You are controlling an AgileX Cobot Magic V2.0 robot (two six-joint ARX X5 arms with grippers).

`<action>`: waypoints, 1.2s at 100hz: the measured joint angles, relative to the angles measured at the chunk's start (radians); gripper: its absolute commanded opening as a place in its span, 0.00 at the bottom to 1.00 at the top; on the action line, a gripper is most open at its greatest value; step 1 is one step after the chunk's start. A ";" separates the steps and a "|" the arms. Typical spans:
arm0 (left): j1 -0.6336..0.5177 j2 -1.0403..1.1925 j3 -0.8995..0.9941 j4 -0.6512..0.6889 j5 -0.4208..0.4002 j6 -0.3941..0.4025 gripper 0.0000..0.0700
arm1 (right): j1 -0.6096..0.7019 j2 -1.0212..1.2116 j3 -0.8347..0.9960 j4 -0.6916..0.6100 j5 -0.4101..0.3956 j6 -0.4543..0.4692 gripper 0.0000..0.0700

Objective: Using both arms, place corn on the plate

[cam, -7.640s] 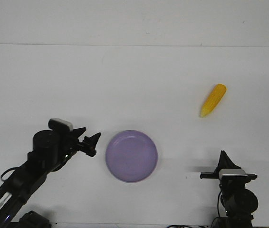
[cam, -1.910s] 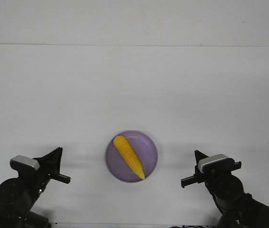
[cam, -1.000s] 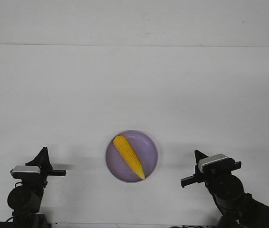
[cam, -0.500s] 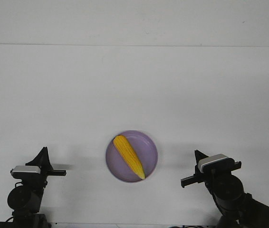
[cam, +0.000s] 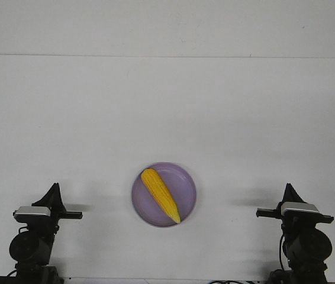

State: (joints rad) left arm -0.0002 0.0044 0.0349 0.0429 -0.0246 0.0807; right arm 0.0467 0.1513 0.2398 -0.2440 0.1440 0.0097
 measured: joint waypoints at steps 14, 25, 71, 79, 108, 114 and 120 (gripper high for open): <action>0.000 0.000 0.000 0.000 0.000 0.000 0.02 | -0.073 -0.099 -0.149 0.020 -0.028 -0.014 0.01; 0.000 0.000 0.000 0.000 0.000 0.000 0.02 | -0.080 -0.139 -0.214 0.066 -0.048 -0.014 0.01; 0.000 0.000 0.000 0.000 0.000 0.000 0.02 | -0.080 -0.150 -0.224 0.128 -0.084 -0.041 0.01; 0.000 0.000 0.000 0.000 0.000 0.000 0.02 | -0.080 -0.150 -0.224 0.130 -0.084 -0.041 0.01; 0.000 0.000 0.000 0.000 0.000 0.000 0.02 | -0.080 -0.150 -0.224 0.130 -0.084 -0.041 0.01; 0.000 0.000 0.000 0.000 0.000 0.000 0.02 | -0.080 -0.150 -0.224 0.130 -0.084 -0.041 0.01; 0.000 0.000 0.000 0.000 0.000 0.000 0.02 | -0.080 -0.150 -0.224 0.130 -0.084 -0.042 0.01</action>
